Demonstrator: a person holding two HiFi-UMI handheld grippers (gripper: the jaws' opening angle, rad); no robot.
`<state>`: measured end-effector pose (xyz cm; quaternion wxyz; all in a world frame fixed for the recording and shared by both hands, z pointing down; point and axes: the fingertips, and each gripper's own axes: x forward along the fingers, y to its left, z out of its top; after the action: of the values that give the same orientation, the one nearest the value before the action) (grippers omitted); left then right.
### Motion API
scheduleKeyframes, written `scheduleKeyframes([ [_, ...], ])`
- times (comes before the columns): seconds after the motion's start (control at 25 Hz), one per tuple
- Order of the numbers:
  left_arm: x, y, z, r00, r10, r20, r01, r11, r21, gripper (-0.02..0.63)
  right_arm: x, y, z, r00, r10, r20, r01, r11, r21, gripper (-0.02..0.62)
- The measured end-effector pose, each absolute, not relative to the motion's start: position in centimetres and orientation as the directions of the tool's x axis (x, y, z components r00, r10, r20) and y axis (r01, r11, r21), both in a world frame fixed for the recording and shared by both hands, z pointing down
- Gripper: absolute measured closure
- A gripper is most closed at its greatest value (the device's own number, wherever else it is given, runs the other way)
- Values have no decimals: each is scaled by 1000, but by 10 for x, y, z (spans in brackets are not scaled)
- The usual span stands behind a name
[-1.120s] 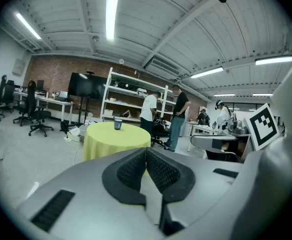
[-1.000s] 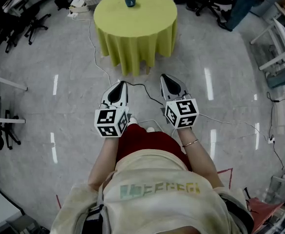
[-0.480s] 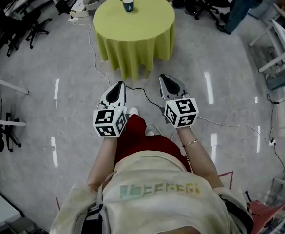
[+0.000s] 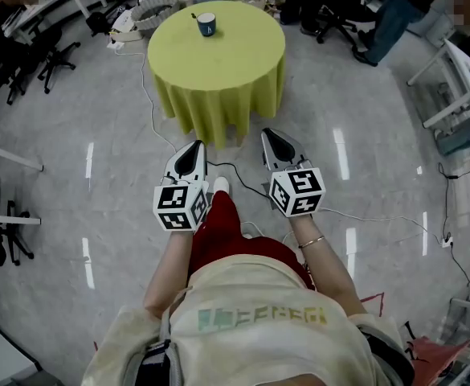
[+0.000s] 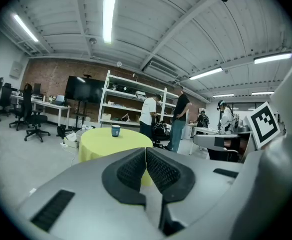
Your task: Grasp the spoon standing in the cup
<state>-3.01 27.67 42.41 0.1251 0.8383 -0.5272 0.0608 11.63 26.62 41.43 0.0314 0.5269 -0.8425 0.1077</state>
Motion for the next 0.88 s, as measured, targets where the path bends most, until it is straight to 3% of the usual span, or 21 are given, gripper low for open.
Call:
scheduleKeyframes([
  [0.88,-60,87,445,438,-856,275,-897,-395,198,580,77,82,441,-457,-857,238,-888,424,-179,557],
])
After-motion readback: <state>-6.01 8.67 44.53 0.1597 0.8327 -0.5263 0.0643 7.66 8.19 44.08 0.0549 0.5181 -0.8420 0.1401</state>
